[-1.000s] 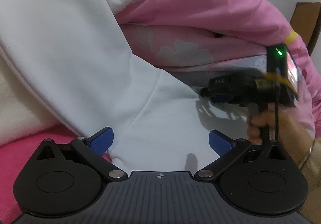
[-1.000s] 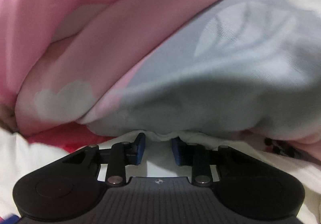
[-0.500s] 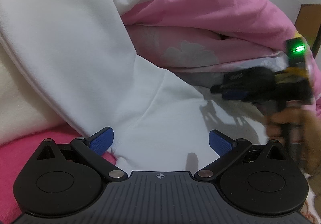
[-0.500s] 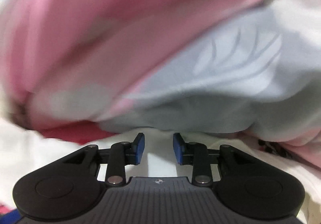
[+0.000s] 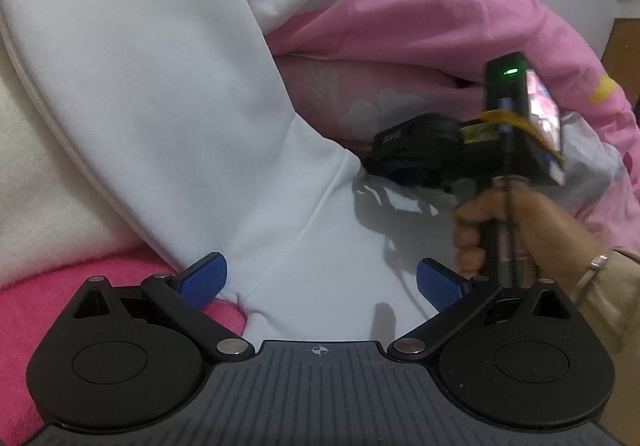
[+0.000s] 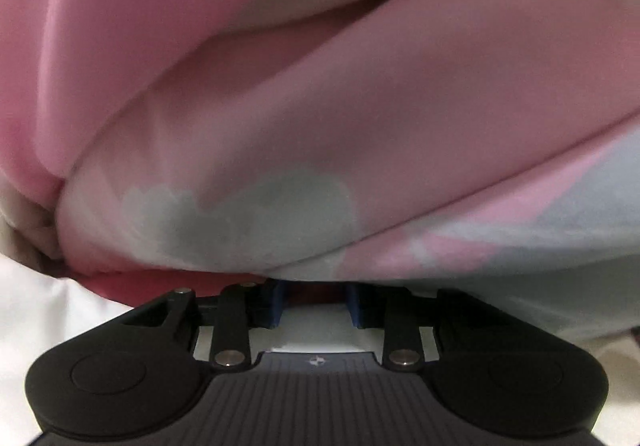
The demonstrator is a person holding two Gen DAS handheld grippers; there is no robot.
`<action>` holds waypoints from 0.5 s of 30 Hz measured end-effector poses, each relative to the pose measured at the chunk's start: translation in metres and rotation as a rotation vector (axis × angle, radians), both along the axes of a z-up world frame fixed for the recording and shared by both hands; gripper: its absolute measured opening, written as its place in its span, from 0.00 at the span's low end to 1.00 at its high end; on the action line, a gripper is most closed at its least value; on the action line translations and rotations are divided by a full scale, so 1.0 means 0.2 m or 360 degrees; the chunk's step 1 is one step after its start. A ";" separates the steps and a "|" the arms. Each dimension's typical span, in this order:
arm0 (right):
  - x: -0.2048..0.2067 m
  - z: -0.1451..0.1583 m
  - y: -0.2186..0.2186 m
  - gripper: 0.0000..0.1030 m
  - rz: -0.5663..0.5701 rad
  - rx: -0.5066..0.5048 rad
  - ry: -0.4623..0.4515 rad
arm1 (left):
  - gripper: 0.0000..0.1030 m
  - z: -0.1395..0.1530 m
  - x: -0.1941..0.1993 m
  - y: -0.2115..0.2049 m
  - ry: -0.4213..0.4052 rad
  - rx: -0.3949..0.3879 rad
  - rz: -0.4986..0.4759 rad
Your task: Fold clothes
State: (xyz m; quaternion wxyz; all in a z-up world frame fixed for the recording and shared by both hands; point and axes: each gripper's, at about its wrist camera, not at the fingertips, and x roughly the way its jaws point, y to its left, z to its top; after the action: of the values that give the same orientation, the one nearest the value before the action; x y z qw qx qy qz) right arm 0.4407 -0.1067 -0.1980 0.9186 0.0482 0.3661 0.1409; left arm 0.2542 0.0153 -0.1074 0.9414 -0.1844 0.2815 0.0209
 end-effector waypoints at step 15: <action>-0.68 0.39 -0.58 0.34 -0.0274 0.0039 -0.0017 | 1.00 0.02 -0.02 0.00 -0.0017 0.0005 0.0042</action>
State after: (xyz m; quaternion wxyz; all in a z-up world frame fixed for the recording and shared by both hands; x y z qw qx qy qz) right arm 0.3039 -0.2222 -0.1205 0.9285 0.0899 0.3541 0.0662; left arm 0.2503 0.0158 -0.1025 0.9428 -0.1867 0.2741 0.0328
